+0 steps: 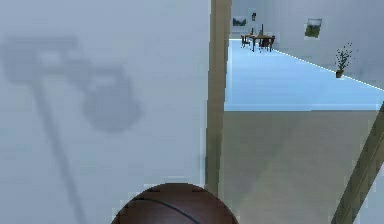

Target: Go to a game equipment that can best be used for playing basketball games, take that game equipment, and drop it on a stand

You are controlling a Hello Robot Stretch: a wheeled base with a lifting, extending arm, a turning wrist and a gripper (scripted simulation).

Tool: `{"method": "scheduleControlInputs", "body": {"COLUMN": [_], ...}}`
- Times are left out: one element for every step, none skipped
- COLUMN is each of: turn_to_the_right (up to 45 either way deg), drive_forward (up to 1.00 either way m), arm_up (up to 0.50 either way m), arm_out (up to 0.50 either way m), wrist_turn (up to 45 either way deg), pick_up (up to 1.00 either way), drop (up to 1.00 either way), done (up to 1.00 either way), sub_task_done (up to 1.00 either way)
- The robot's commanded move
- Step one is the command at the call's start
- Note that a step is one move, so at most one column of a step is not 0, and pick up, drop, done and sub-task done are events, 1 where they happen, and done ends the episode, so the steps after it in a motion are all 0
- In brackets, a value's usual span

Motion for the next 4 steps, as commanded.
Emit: {"method": "scheduleControlInputs", "body": {"turn_to_the_right": [0.0, -45.0, -42.0, 0.0], "drive_forward": [0.1, 0.0, 0.0, 0.8], "arm_up": [0.0, 0.0, 0.0, 0.0], "arm_out": [0.0, 0.0, 0.0, 0.0], "wrist_turn": [0.0, 0.0, 0.0, 0.0], "pick_up": [0.0, 0.0, 0.0, 0.0], "drop": [0.0, 0.0, 0.0, 0.0], "done": [0.0, 0.0, 0.0, 0.0], "sub_task_done": [0.0, 0.0, 0.0, 0.0]}}
